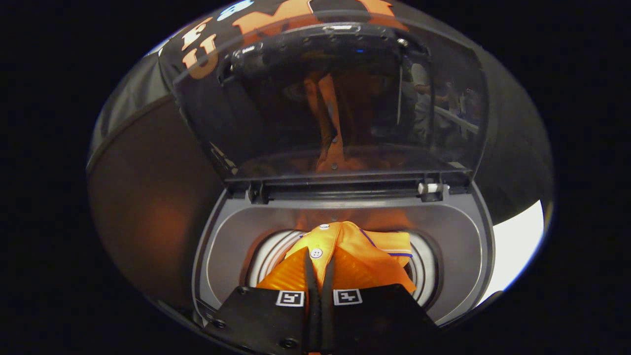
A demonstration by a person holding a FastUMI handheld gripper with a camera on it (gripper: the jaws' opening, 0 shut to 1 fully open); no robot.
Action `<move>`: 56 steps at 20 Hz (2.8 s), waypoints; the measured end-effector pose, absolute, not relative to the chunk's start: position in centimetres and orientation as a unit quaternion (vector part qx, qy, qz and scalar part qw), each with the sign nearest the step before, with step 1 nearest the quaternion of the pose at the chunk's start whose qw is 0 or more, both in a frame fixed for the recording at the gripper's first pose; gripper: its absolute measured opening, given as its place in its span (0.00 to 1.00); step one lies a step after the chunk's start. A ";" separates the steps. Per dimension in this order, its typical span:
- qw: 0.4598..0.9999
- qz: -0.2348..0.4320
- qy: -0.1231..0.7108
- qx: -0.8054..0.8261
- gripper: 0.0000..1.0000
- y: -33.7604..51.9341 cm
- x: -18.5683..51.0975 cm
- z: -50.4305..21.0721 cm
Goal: Put the clothes into the washing machine and then close the washing machine lid.
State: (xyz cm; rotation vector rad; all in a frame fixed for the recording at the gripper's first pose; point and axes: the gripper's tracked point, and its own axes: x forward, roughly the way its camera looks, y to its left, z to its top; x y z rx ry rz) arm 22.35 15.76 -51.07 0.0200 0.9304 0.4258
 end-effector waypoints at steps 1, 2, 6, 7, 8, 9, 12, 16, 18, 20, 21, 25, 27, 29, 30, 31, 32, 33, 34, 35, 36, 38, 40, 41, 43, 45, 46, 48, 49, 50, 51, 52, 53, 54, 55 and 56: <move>0.867 0.200 0.456 0.008 0.08 15.8 22.2 -51.7; 0.862 0.196 0.467 0.009 0.08 15.8 22.2 -52.5; 0.847 0.170 0.504 0.013 0.08 15.3 22.2 -55.1; 0.843 0.166 0.512 0.015 0.08 15.1 22.1 -55.6; 0.840 0.162 0.518 0.013 0.08 14.8 22.1 -56.0; 0.838 0.157 0.523 0.008 0.08 14.6 22.1 -56.5; 0.837 0.152 0.526 -0.002 0.08 14.0 22.1 -56.8; 0.834 0.154 0.530 -0.010 0.08 13.8 22.2 -57.2; 0.825 0.156 0.543 -0.019 0.09 13.7 21.9 -57.9; 0.818 0.160 0.552 -0.024 0.20 14.0 21.3 -58.5; 0.815 0.165 0.555 -0.024 0.32 14.2 20.9 -58.6; 0.826 0.160 0.539 -0.028 0.78 14.0 21.2 -57.8; 0.828 0.161 0.536 -0.024 1.00 14.0 21.0 -57.6; 0.835 0.163 0.525 -0.022 0.99 14.1 21.0 -57.0; 0.841 0.165 0.515 -0.022 1.00 14.0 21.1 -56.4; 0.846 0.169 0.505 -0.023 0.99 14.1 21.2 -55.7; 0.852 0.171 0.494 -0.023 0.99 14.2 21.2 -55.1; 0.856 0.174 0.486 -0.023 0.99 14.4 21.2 -54.5; 0.859 0.176 0.479 -0.021 0.99 14.5 21.2 -53.8; 0.863 0.179 0.473 -0.018 0.99 14.8 21.2 -53.0; 0.866 0.180 0.466 -0.016 0.99 14.9 21.3 -52.1; 0.873 0.185 0.451 -0.014 0.99 15.3 21.5 -50.5; 0.882 0.189 0.432 -0.012 0.99 15.8 21.7 -48.5; 0.886 0.192 0.421 -0.010 0.99 16.0 21.7 -47.2; 0.894 0.201 0.401 -0.007 0.99 16.5 21.4 -44.6; 0.903 0.207 0.376 -0.010 0.99 16.8 21.3 -41.8; 0.907 0.211 0.364 -0.008 0.99 17.1 21.2 -40.4; 0.915 0.217 0.340 0.006 0.99 17.5 20.9 -37.2; 0.919 0.218 0.327 0.016 0.99 17.6 21.1 -35.8; 0.924 0.218 0.312 0.025 0.99 17.6 21.2 -34.2; 0.930 0.217 0.295 0.032 0.99 17.5 21.4 -32.1; 0.935 0.216 0.278 0.037 0.99 17.3 21.4 -30.2; 0.940 0.215 0.262 0.040 0.99 17.1 21.8 -28.3; 0.944 0.214 0.247 0.042 0.99 16.8 22.1 -26.5; 0.949 0.213 0.230 0.042 0.99 16.5 22.5 -24.7; 0.953 0.210 0.215 0.036 0.99 16.3 23.6 -23.1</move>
